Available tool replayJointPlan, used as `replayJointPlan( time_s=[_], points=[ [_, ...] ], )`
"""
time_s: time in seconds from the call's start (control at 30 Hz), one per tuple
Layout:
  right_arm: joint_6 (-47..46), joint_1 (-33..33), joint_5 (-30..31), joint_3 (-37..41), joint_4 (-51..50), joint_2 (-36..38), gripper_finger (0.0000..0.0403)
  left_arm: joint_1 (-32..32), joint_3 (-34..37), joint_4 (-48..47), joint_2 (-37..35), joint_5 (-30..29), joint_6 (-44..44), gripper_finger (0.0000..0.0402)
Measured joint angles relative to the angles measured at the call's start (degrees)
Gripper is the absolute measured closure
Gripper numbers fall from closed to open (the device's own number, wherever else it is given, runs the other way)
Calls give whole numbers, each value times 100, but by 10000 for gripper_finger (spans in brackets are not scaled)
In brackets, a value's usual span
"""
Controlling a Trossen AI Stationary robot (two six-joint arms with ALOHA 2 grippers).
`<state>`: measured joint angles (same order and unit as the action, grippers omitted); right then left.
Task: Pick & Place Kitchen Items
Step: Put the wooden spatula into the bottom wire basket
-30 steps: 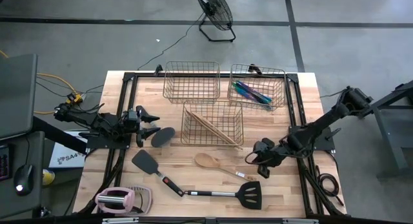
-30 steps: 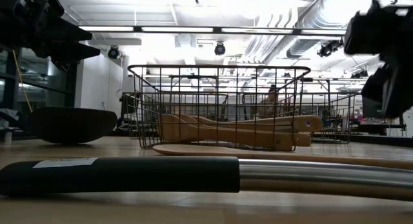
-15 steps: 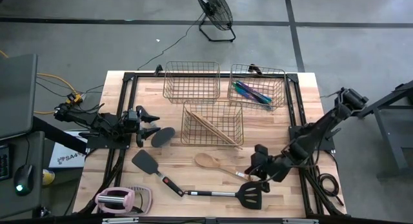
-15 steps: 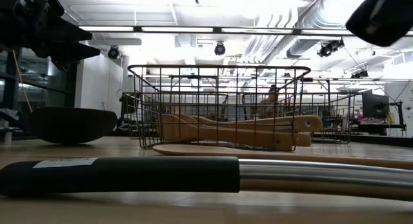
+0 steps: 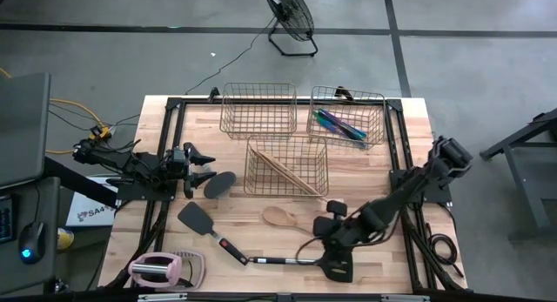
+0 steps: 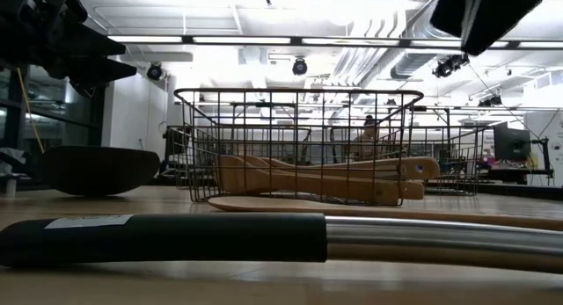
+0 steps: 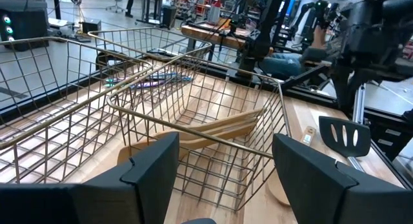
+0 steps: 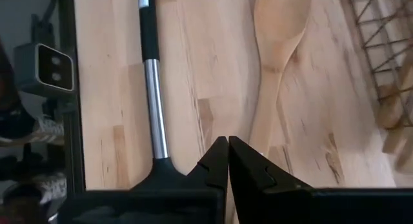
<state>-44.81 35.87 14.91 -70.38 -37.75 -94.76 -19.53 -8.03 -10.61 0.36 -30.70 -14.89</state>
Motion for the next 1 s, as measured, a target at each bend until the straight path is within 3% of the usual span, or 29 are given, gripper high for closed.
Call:
replayJointPlan(
  time_s=[0.27,0.73,0.83,1.0],
  points=[
    [-52,-232,-455,-323,-87,-714,399,1,0,-2,-1,2,0,158],
    [-168,-749,-1079,-325,-91,-846,397,0,0,0,0,1,1,158],
    [-22,-865,-1364,-325,61,-946,378,1,0,1,0,2,1,158],
    [98,-994,-1495,-323,321,-1160,310,2,0,-2,0,0,2,158]
  ],
)
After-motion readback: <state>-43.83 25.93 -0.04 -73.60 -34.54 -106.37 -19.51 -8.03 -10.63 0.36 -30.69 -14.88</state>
